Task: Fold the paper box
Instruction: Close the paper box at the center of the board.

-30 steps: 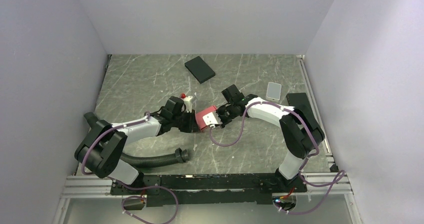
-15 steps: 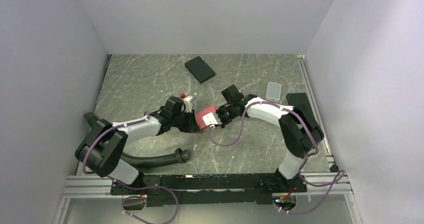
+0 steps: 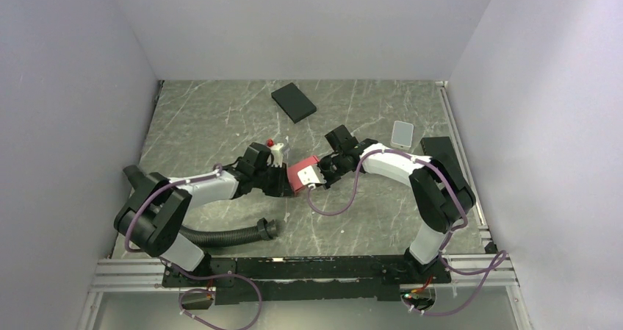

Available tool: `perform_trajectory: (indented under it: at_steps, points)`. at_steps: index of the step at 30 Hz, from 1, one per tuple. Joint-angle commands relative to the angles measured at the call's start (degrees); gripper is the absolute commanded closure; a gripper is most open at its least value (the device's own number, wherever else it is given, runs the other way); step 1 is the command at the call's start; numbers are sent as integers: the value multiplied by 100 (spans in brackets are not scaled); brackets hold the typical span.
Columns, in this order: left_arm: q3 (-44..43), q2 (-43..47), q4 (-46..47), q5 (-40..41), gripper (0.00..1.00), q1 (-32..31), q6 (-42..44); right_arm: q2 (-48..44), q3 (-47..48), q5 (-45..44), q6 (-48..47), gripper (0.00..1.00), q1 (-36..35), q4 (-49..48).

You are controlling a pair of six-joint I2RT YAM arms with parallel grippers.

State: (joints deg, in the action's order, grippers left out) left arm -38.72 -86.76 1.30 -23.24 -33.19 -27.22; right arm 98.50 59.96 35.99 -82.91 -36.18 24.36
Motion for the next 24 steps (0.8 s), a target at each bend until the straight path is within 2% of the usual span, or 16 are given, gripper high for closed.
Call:
perform_trajectory:
  at_steps: [1, 24]
  points:
    - [-222, -113, 160, -130, 85, 19, 77, 77, 95, 52, -48, 100, -38, 218]
    - [-250, -253, 161, -183, 85, 29, 103, 73, -37, -21, -250, 100, -46, 214]
